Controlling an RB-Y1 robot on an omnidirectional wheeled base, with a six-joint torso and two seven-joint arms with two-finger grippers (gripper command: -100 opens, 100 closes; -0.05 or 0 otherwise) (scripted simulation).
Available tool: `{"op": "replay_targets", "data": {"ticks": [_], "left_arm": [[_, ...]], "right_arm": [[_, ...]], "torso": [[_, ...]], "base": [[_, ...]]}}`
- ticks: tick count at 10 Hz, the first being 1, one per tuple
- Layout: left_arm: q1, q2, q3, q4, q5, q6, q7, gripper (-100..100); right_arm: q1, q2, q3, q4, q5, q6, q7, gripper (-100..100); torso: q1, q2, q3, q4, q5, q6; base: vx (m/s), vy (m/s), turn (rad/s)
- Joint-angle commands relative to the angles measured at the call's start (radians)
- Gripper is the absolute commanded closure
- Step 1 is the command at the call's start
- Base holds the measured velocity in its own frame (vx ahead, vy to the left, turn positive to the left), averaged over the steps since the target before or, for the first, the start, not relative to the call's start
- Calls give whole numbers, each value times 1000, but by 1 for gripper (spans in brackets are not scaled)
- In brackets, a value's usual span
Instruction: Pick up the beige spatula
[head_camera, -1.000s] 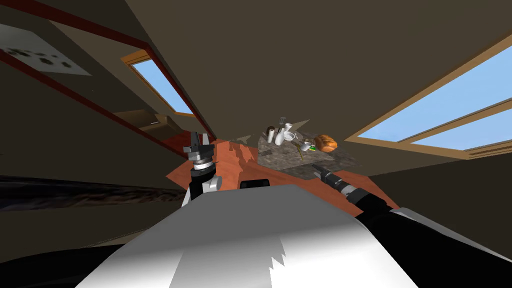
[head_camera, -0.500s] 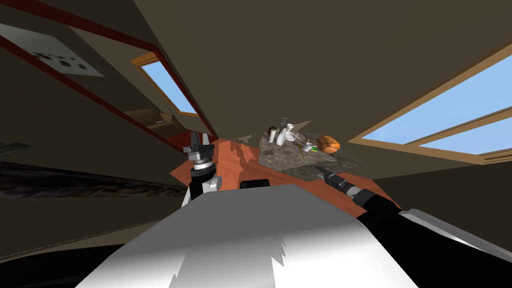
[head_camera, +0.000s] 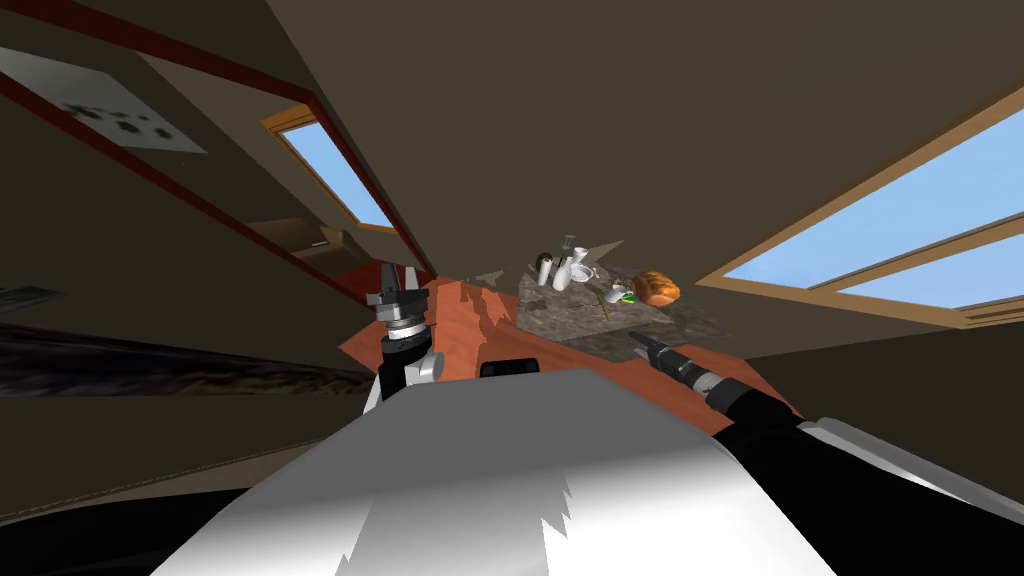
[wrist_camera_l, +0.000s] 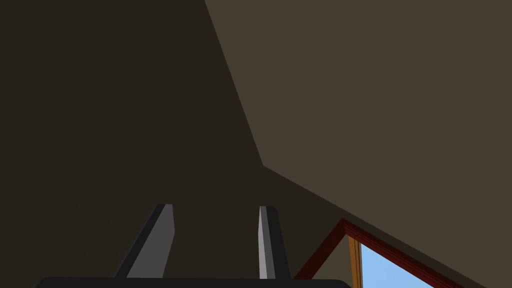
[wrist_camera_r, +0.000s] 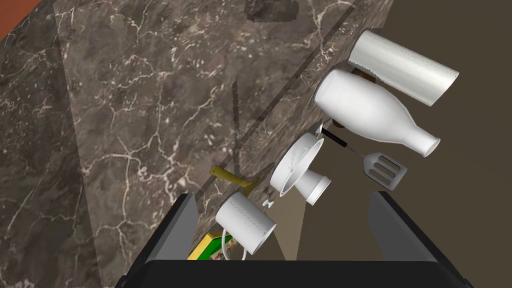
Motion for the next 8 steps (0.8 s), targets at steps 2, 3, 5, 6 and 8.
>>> {"op": "replay_targets", "data": {"ticks": [2,3,5,6,8], "left_arm": [[0,0,0,0,0,0,0,0],[0,0,0,0,0,0,0,0],[0,0,0,0,0,0,0,0],[0,0,0,0,0,0,0,0],[0,0,0,0,0,0,0,0]], "right_arm": [[40,-46,-5,30,-3,5,-10,-100],[55,-62,-8,40,-5,7,-14,-100],[90,-99,-15,64,-8,12,-22,-100],[110,-119,-20,77,-10,15,-26,-100],[151,-161,-29,105,-15,22,-35,-100]], "torso": [[1,1,1,0,0,0],[1,2,1,0,0,0],[1,2,1,0,0,0],[1,2,1,0,0,0],[2,2,1,1,0,0]], "base": [[-37,27,122],[-35,25,114],[-36,26,119],[-50,36,164],[-45,33,147]]}}
